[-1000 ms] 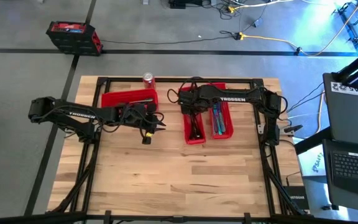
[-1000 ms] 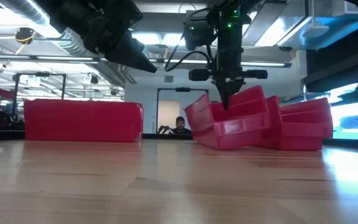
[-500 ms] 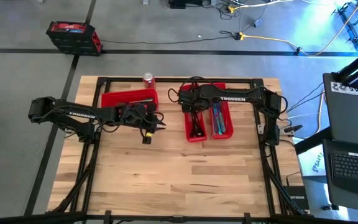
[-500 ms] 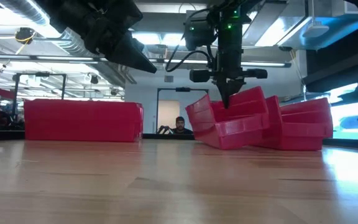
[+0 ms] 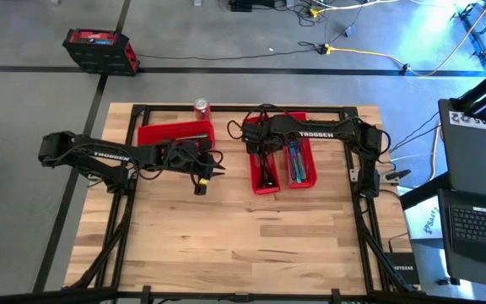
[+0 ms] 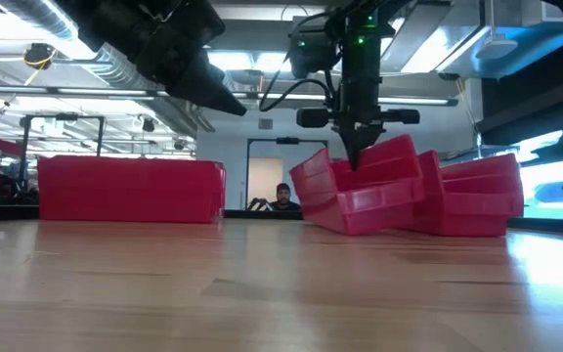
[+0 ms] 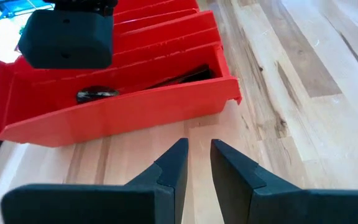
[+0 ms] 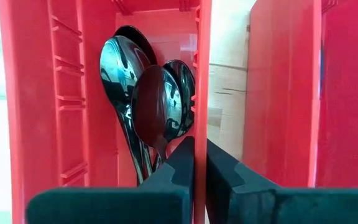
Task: Sort silverware
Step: Adjust the red bins
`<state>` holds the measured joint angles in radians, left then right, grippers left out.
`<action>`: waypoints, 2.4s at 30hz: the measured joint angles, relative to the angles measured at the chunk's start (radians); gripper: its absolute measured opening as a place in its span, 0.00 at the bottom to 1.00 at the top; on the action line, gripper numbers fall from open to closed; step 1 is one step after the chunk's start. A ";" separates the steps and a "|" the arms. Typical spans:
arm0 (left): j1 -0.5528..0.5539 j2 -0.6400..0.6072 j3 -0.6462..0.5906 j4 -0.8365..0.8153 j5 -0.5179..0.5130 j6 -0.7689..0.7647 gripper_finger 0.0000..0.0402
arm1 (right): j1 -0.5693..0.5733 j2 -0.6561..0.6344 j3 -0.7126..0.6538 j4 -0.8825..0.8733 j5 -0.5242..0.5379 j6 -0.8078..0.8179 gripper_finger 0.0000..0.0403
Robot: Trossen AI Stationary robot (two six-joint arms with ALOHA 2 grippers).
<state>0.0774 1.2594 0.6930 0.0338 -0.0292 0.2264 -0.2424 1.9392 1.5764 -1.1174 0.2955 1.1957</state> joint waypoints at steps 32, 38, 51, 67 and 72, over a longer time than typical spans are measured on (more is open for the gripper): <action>0.000 0.000 0.000 -0.001 0.000 0.001 0.14 | 0.001 0.000 0.000 0.201 -0.001 -0.049 0.00; 0.000 0.000 0.000 -0.001 0.000 0.001 0.14 | 0.001 0.000 0.000 0.138 -0.001 -0.048 0.00; 0.000 0.000 0.000 -0.001 0.000 0.001 0.14 | 0.000 0.000 0.000 -0.005 0.008 -0.011 0.00; 0.000 0.000 0.000 -0.001 0.000 0.001 0.14 | 0.000 -0.001 0.000 -0.057 0.063 0.005 0.00; 0.000 0.000 0.000 0.000 0.000 0.001 0.14 | 0.000 -0.001 0.000 -0.060 0.063 0.007 0.00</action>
<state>0.0772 1.2591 0.6930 0.0334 -0.0292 0.2272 -0.2424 1.9385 1.5764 -1.1777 0.3584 1.2025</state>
